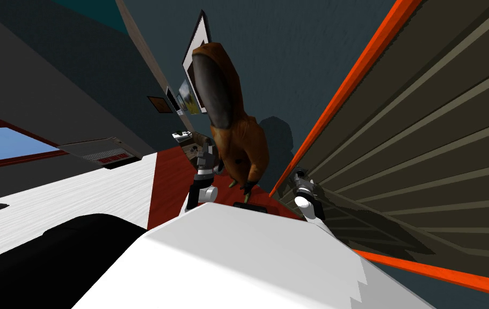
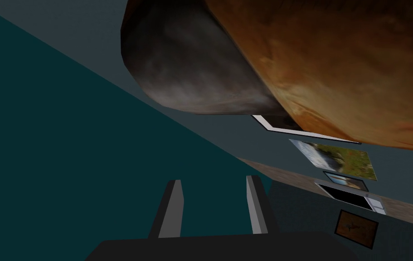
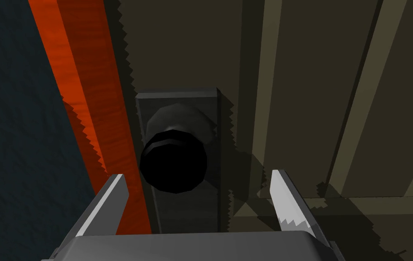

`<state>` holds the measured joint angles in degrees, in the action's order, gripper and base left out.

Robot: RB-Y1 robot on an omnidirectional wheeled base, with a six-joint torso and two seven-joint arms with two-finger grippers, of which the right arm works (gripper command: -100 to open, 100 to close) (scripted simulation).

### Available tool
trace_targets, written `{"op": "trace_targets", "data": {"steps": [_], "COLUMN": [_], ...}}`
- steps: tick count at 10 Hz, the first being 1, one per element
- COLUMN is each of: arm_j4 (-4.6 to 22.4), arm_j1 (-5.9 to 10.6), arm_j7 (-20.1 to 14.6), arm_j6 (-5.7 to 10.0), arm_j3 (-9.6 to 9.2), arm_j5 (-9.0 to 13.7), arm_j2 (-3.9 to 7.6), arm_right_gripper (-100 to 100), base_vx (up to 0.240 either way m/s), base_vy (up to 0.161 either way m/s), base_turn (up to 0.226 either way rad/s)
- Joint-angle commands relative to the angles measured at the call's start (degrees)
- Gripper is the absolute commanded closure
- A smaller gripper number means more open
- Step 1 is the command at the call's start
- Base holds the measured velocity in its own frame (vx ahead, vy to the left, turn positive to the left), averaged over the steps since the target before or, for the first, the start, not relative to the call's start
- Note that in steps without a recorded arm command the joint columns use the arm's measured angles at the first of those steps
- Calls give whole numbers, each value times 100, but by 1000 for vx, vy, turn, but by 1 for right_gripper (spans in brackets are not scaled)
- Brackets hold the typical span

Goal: Pull the door open

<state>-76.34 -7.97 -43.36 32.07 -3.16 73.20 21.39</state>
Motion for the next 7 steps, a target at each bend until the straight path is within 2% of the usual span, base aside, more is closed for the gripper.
{"op": "trace_targets", "data": {"steps": [1,7], "arm_j4": [-1,-1], "arm_j1": [-3,-3], "arm_j7": [-2,-2], "arm_j6": [-1,-1], "arm_j3": [1,1], "arm_j5": [0,0], "arm_j2": [3,3], "arm_right_gripper": [-100,-100], "base_vx": [2,0], "base_vy": [-6,1], "base_turn": [18,-3]}}
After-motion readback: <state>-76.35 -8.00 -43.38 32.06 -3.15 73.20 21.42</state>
